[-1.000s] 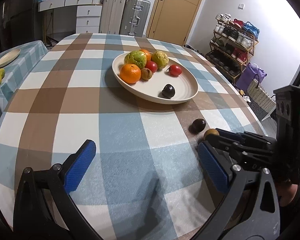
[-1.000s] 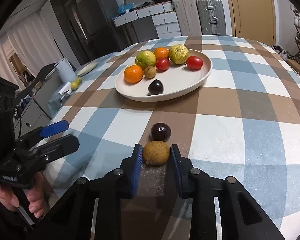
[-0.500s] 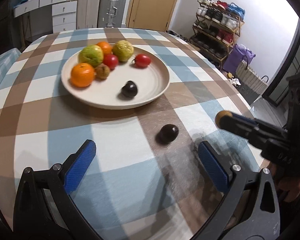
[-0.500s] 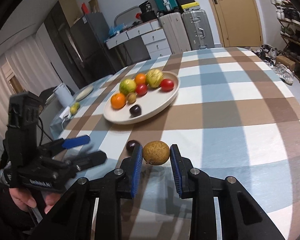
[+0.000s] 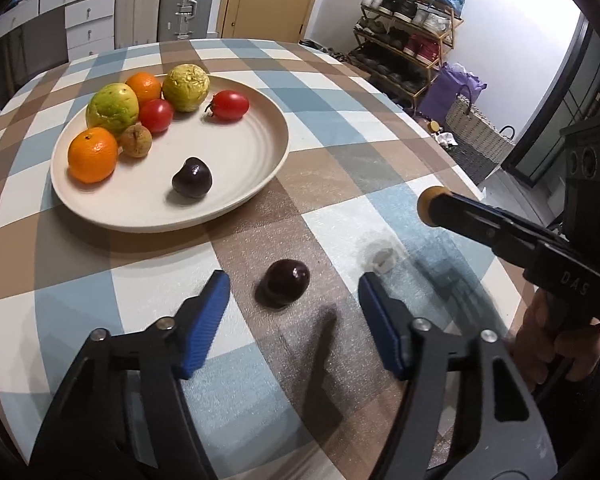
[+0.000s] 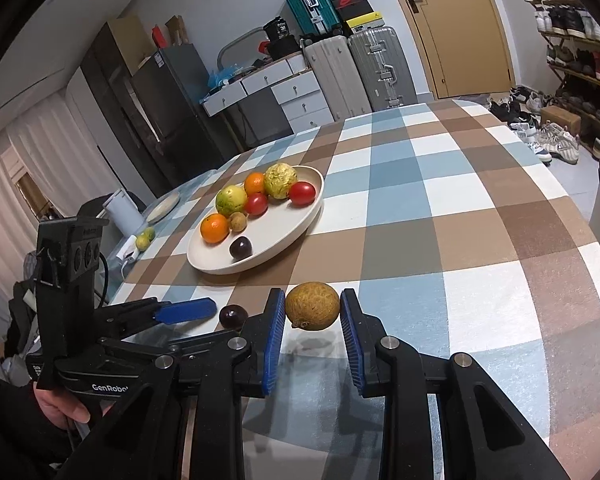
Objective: Organize fruits
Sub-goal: 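Close the left tool around the last dark plum while the right tool holds the kiwi, then carry the plum and kiwi in both tools over the plate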
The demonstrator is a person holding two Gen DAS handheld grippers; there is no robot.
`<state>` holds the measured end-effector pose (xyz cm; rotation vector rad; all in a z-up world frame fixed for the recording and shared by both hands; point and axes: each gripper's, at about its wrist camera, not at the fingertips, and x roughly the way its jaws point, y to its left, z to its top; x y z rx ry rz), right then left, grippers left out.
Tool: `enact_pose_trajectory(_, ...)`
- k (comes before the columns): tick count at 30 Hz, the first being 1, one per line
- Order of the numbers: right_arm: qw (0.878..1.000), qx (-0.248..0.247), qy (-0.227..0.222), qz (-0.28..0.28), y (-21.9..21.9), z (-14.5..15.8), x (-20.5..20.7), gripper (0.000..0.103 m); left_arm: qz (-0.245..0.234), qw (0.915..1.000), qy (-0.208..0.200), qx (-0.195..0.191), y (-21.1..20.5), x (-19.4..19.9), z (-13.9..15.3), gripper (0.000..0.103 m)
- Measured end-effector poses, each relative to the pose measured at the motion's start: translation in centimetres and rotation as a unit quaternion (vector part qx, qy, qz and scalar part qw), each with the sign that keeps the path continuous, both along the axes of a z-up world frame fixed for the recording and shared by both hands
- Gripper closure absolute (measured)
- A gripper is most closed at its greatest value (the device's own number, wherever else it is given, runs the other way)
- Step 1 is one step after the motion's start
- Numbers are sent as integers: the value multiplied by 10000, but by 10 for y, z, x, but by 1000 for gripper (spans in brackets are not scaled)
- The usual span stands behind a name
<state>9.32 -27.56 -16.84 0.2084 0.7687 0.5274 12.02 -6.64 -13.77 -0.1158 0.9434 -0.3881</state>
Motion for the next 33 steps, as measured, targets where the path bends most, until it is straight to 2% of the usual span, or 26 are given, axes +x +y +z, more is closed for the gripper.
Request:
enact_pose_trajectory(2, 10000, 14, 6, 12, 0, 0, 1, 74, -31, 10000, 45, -51, 1, 4, -1, 55)
enact_pose_trajectory(3, 10000, 12, 7, 20, 1, 0, 2, 74, -58, 9999, 65, -73, 2, 4, -2, 64)
enact_pose_trajectory(4, 10000, 4, 4, 21, 1, 0, 1, 74, -120, 9999, 89, -79, 2, 6, -3, 79)
enact_pose_trajectory(5, 10000, 8, 9, 28, 2, 0, 2, 74, -149, 9998, 89, -44, 2, 7, -4, 81)
enact_pose_trajectory(12, 10000, 7, 78, 55, 5, -1, 7, 74, -295, 9993, -46, -239, 6, 5, 1, 82)
enact_pose_trajectory(18, 9998, -11, 151, 123, 12, -2, 20, 74, -270, 9987, -258, -357, 17, 12, 24, 81)
enact_pose_trajectory(25, 9993, 3, 73, 379, 33, 9, 50, 74, 7, 9982, -484, -348, 37, 48, 46, 81)
enact_pose_trajectory(31, 9981, -21, 31, 621, 52, 18, 89, 74, 257, 9983, -427, -303, 47, 85, 44, 81)
enact_pose_trajectory(33, 9976, -13, 22, 691, 58, 20, 102, 74, 289, 9983, -484, -153, 47, 93, 43, 81)
